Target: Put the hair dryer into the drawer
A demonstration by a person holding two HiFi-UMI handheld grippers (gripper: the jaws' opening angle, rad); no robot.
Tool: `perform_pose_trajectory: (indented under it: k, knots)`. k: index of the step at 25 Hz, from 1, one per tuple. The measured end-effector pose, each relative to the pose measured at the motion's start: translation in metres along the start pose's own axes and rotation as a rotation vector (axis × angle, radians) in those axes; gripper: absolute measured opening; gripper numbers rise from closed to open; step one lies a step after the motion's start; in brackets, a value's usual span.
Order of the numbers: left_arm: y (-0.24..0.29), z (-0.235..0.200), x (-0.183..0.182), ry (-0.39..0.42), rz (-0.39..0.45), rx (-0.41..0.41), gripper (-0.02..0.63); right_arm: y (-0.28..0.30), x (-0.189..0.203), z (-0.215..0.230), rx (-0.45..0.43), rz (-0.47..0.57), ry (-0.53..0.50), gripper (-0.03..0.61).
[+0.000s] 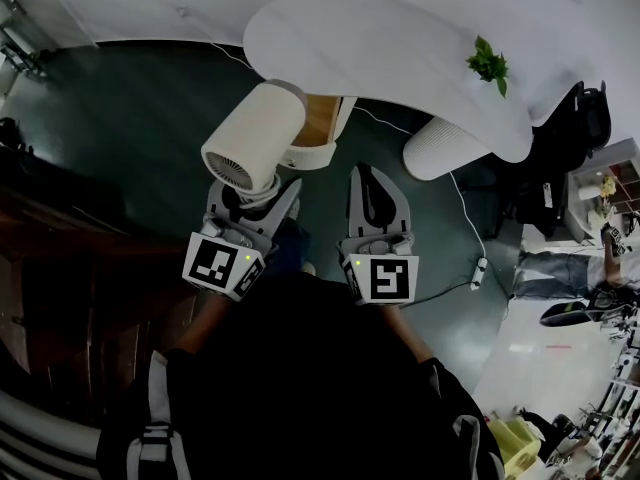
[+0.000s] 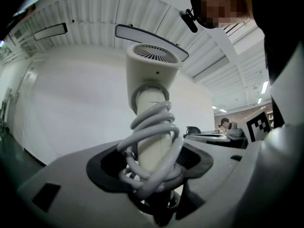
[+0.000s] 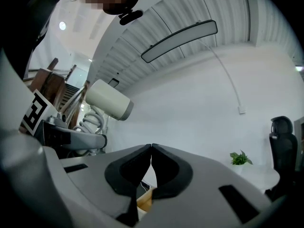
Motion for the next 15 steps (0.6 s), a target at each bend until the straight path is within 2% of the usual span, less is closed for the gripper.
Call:
perform_pose_trajectory:
  k: [9,15]
  knots:
    - [0.048,-0.069,0.011,0.001,-0.027,0.026,0.287,0.075,0.016,0.007,0.033,-0.032,-0.024,0.023]
    - [0.096,-0.125,0.022,-0.039,-0.058,0.035,0.287,0.142,0.028,0.014,0.03,-0.051,-0.054,0.023]
Point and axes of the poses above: the fingertips, and each gripper's own axes: y forward along the fingers, z to its right, x out of its underside, the point moved 8 cm from there along -y, backward along the fingers, and after that the axes turned 11 degrees about x, right-handed, at the moved point
